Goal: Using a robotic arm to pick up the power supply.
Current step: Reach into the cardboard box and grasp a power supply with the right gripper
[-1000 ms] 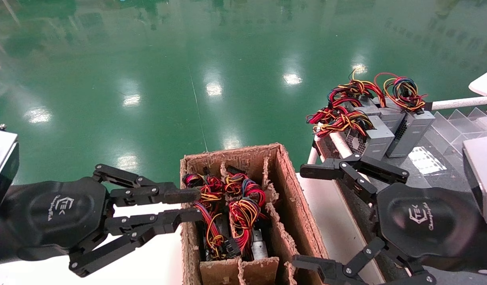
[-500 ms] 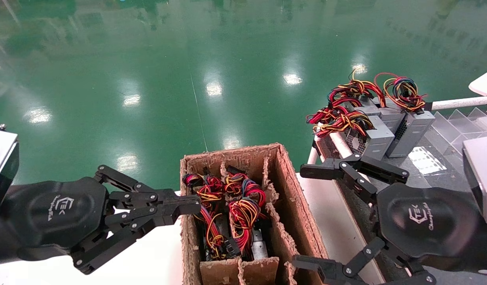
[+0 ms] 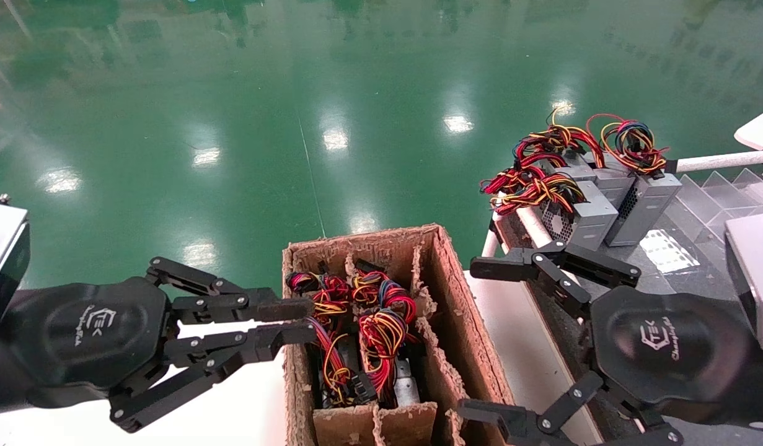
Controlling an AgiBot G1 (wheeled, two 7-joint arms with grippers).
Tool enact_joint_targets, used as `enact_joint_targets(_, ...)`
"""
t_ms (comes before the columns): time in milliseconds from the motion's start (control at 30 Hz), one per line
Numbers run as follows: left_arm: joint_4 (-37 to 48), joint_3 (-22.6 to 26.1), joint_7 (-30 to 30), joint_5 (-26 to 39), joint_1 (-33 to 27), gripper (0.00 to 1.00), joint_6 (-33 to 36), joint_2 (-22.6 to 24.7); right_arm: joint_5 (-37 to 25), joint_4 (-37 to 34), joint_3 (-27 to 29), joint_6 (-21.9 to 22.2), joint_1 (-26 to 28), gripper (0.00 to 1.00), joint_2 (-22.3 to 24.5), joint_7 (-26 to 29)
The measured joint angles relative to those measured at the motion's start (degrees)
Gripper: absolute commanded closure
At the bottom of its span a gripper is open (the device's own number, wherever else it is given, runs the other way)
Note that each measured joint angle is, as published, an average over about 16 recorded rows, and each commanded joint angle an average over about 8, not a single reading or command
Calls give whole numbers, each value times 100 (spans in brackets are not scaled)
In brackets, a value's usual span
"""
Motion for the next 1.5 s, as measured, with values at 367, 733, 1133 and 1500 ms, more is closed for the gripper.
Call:
enact_joint_targets(367,3,3,2,-1,-2,0,1,0,-993,-259,-511,387,319,0,-211,534)
enact_joint_targets(733,3,6,3,-3,-3,0,0,-1,-2286,-923,-1345,721,864,77,-1049,1255)
enact_joint_targets(1133,4,9,5,-5,-4,0,-1,-2,-2659,-1632,-1617,993,982,100,-1750,1138)
enact_joint_targets(1500,4,12,6,-7,-5,0,-2,-3,-2688,-1828,-1597,1231,849,100,-1939,837)
